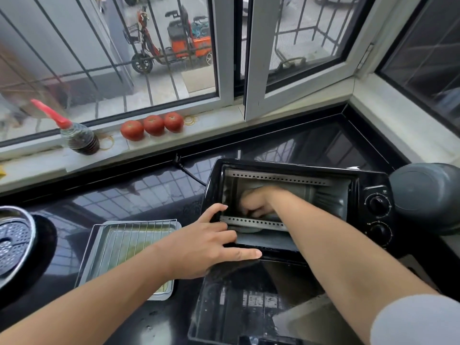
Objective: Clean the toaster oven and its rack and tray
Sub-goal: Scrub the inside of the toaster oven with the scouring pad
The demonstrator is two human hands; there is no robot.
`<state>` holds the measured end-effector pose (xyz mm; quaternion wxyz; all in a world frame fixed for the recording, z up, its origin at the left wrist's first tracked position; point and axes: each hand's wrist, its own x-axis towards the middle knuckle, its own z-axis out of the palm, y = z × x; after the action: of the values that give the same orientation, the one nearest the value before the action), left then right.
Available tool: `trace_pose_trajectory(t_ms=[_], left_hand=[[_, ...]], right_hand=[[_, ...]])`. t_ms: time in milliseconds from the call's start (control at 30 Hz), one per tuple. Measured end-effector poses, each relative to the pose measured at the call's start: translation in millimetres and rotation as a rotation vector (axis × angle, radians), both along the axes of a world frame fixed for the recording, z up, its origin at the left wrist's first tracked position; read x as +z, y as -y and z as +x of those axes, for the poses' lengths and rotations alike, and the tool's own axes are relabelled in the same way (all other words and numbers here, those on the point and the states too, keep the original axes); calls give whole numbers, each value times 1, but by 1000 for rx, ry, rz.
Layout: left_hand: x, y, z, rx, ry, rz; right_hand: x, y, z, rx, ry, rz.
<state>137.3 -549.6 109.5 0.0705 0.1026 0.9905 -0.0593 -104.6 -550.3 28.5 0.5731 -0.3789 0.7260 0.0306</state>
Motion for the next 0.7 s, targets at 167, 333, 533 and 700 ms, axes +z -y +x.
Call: trace_pose_trajectory(t_ms=[167,333,533,700], left_hand=[[-2,0,2,3,8,7],[-1,-1,3,3,-10,23],[-1,-3,4,-12,-27,-1],[3,-2,2,28,-11,37]], right_hand=[[0,-11,-3,-12,-51,-23],[23,-42,-41,448,-483,173],[7,-12,13,-51,43,-19],[12,-22,-14,65,-117,54]])
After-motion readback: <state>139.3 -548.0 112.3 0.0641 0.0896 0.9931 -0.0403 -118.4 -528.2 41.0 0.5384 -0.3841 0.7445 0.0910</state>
